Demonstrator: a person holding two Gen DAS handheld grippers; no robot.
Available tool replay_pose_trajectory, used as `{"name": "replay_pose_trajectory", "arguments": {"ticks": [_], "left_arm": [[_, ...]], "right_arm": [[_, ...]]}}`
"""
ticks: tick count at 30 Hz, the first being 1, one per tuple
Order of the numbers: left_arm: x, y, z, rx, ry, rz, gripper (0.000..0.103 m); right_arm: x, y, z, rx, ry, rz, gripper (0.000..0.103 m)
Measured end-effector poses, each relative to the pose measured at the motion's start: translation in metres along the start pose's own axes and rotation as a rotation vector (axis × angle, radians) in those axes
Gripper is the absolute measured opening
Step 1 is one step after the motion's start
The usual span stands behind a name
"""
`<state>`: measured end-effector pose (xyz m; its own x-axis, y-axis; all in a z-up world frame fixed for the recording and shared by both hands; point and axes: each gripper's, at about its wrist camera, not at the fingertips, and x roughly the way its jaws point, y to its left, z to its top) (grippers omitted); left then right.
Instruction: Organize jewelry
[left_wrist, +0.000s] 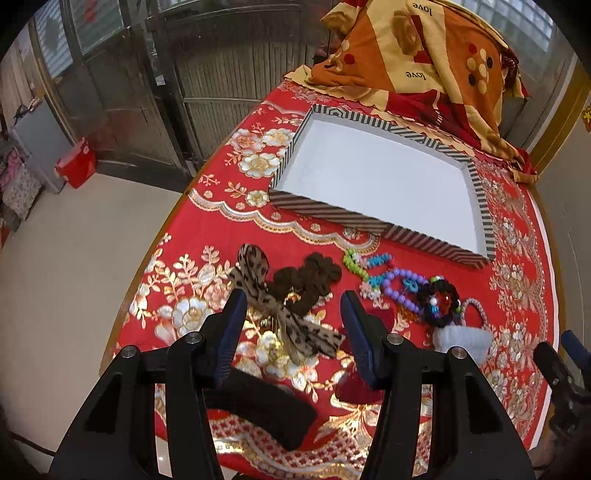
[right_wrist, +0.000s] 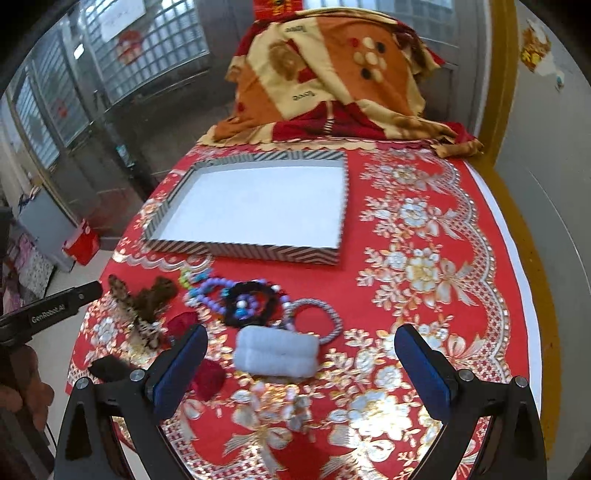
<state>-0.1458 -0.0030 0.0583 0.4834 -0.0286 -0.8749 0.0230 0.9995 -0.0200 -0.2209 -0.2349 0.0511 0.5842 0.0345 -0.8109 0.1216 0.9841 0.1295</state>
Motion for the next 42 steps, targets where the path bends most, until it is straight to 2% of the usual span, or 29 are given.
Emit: {"name": "replay_pose_trajectory", "arguments": {"ticks": [6,10,42], "left_arm": [[-0.008,0.000,-0.012,0.002,-0.015,0.005,0.053],[-0.011,0.001,-0.016,-0.003,-0.021,0.007,0.053],[-0.008,-0.001,-0.021,-0.002,0.000,0.004,0.053]], "right_arm": [[-0.005,0.021,0.000,-0.038,-0.002,0.025,0.101],[-0.005,0.034,0.001,-0.065,-0.008,0.009,0.101],[0.009,0.037,-0.001,-0.051,0.030,-0.034,0.101]]}}
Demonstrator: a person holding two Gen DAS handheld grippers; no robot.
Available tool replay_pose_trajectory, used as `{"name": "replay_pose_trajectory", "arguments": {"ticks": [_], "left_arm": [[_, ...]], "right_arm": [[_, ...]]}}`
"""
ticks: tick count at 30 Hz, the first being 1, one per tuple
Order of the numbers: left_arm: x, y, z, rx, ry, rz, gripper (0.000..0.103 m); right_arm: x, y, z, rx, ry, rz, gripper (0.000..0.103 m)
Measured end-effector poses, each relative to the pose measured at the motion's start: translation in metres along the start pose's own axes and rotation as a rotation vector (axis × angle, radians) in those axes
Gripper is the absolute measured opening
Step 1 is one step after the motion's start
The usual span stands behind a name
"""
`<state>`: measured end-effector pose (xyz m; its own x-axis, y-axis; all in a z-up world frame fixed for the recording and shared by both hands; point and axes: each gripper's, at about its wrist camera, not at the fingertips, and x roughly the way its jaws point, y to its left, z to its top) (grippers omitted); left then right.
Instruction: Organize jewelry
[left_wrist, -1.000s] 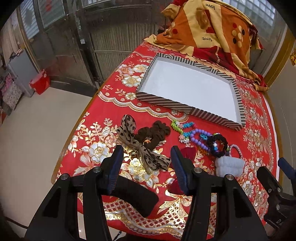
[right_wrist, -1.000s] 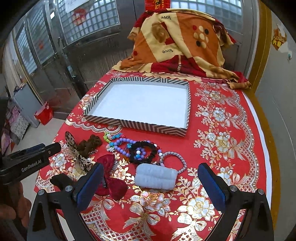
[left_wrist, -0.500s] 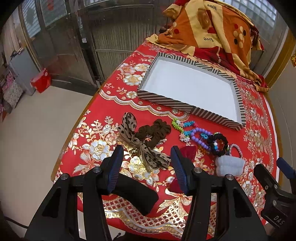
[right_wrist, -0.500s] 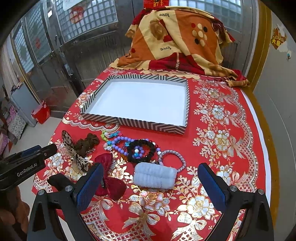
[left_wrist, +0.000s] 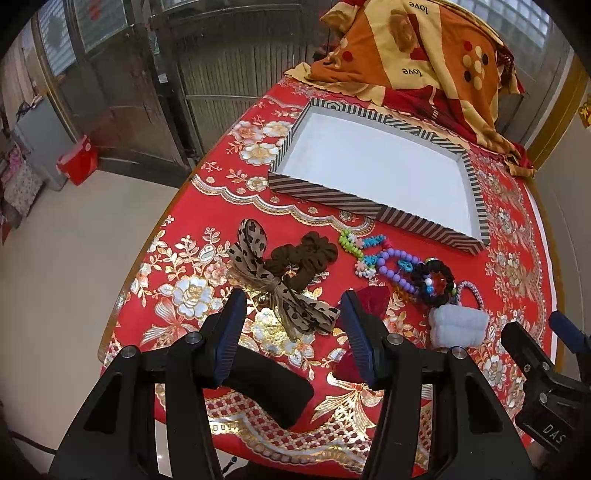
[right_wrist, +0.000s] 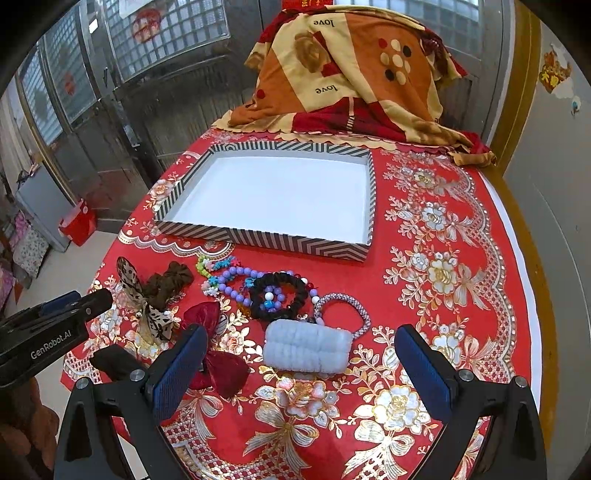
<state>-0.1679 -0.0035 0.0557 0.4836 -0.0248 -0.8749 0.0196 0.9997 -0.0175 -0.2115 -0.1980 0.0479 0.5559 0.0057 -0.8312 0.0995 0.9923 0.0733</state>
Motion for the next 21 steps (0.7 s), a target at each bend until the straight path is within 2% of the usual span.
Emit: {"name": "replay_pose_trajectory", "arguments": {"ticks": [21], "left_arm": [[0.0065,-0.0006,-0.0007,0.000,0.009,0.005,0.053]], "right_arm": [[0.0091,-0.0002,0.0040,0.007,0.024,0.012,0.101]]}}
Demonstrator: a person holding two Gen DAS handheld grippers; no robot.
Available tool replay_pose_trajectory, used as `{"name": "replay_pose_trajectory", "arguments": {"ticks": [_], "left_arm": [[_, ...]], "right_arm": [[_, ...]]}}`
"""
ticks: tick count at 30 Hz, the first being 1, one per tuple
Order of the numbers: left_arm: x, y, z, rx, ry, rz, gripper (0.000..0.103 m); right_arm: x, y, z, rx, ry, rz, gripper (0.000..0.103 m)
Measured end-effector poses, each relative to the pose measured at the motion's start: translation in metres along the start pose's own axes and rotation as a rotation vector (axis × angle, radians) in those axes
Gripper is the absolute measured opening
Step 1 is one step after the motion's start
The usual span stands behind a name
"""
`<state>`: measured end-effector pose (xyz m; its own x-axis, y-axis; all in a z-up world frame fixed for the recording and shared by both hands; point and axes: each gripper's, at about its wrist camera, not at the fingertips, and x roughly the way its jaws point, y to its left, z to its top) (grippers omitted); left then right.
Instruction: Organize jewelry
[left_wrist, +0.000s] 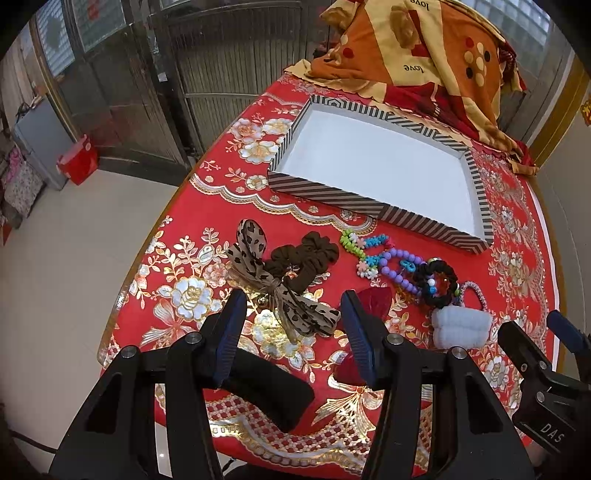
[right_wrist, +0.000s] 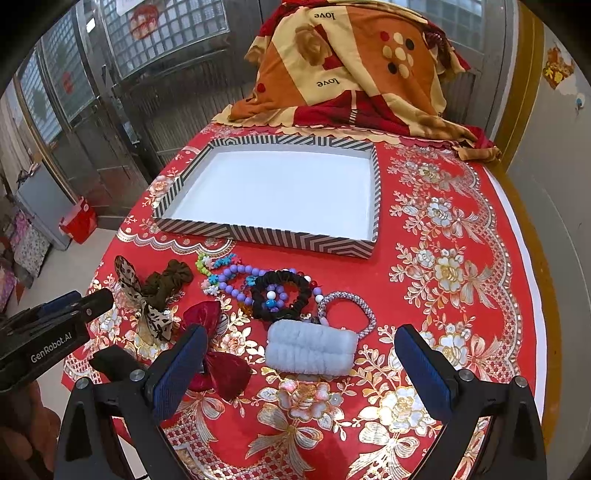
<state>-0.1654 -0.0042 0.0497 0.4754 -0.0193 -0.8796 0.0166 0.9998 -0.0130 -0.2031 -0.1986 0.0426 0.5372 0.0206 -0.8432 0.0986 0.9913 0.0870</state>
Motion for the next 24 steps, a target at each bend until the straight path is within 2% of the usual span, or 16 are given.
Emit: {"name": "replay_pose_trajectory", "arguments": {"ticks": [24], "left_arm": [[0.012,-0.005,0.008,0.016,0.033,0.004,0.053]], "right_arm": [[0.008,-0.005,0.002,0.014,0.017,0.004,0.101]]}}
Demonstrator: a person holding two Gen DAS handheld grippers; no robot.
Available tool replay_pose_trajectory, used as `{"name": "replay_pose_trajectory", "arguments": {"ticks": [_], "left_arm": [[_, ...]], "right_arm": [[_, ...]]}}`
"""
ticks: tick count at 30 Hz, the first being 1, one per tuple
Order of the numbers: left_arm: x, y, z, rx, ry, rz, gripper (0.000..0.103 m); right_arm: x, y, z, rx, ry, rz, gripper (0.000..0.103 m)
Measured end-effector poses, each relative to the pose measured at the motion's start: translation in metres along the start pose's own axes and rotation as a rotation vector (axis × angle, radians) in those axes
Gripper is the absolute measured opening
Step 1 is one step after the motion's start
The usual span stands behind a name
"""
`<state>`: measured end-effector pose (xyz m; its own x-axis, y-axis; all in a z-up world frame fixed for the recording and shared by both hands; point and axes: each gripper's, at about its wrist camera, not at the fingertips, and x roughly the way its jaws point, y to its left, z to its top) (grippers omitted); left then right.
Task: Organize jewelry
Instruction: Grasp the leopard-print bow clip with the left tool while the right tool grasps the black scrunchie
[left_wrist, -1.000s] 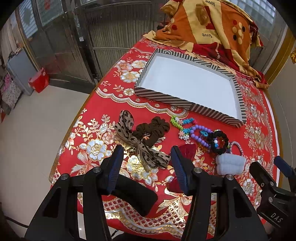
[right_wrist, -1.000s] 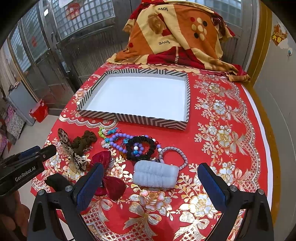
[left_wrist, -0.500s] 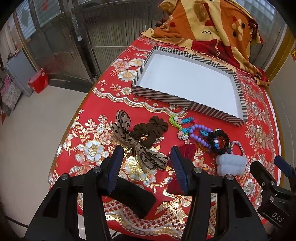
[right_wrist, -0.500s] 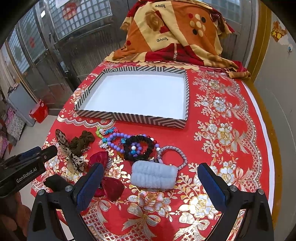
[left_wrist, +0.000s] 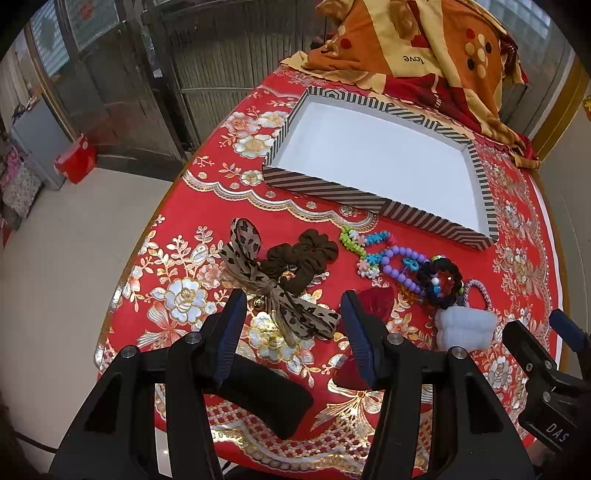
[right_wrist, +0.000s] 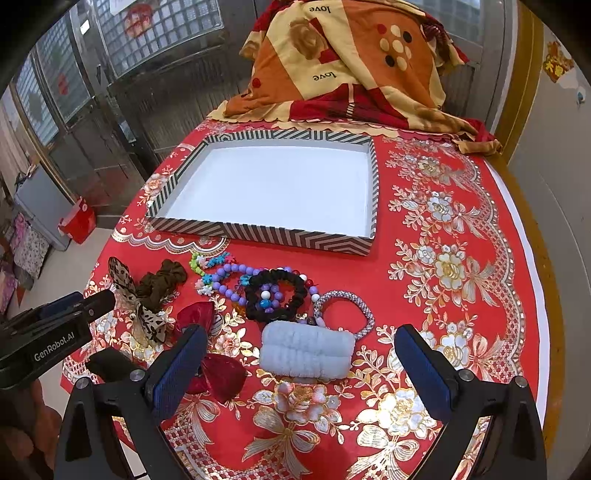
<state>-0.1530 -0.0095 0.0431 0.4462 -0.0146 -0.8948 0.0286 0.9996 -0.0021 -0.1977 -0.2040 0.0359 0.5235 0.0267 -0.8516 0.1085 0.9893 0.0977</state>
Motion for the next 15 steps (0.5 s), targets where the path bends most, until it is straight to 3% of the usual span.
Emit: {"name": "replay_pose_trajectory", "arguments": {"ticks": [5,15], "left_arm": [[0.001,0.009,0.004,-0.013,0.015,-0.007,0.053],[0.008,0.064,0.025,-0.123,0.051,-0.073,0.053]], "right_arm": [[0.001,-0.005,0.000,-0.004,-0.001,0.005,0.101],[0.002,-0.023,0.001,-0.016,-0.011,0.038,0.100]]}}
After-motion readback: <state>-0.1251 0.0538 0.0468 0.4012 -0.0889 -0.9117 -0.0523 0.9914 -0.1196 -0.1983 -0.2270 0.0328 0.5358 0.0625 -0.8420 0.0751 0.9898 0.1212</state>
